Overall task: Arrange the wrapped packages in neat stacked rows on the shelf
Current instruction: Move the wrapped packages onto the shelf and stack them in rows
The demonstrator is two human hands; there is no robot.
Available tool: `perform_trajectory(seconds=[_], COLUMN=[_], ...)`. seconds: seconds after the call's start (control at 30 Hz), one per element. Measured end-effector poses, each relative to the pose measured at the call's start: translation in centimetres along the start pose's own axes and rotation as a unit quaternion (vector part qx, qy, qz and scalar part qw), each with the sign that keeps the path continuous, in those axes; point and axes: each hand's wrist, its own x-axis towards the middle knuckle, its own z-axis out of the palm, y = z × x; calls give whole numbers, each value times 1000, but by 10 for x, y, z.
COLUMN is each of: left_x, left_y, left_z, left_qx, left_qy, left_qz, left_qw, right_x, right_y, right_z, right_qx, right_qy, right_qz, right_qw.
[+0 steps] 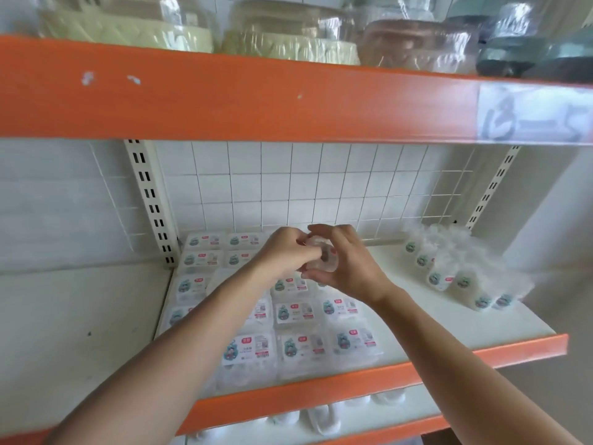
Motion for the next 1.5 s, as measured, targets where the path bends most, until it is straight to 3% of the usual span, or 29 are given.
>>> perform_trajectory(seconds=[0.1,0.33,0.53,0.77,0.9,0.97,1.07,1.27,1.5], left_x=[6,12,15,22,26,30,33,37,39], left_y=[0,3,-1,-9,-15,-22,-35,-51,-56], left_z=[11,32,32,17,13,10,8,10,14], left_qx=[-66,-100,-155,-139,97,230,359,410,423], left_qy=[34,77,68,19,55,58,13,-43,-39], left_qz=[-22,-55,-77,-69,9,64,43,12,18], left_qw=[997,990,983,988,994,969,932,911,905], right_x=[-4,-14,-9,-3,3,5,9,13,12], right_y=[19,55,59,53,60,66,72,77,80], right_z=[-10,-20,-18,-15,-15,-13,-7,5,10], right_qx=[6,30,127,13,-56,-86,-127,-141,-152], right_qy=[-28,-25,-33,-39,-48,-77,-127,-171,-202], right_qz=[10,29,147,63,111,126,137,147,147], right_qw=[1000,999,980,997,991,985,974,964,956])
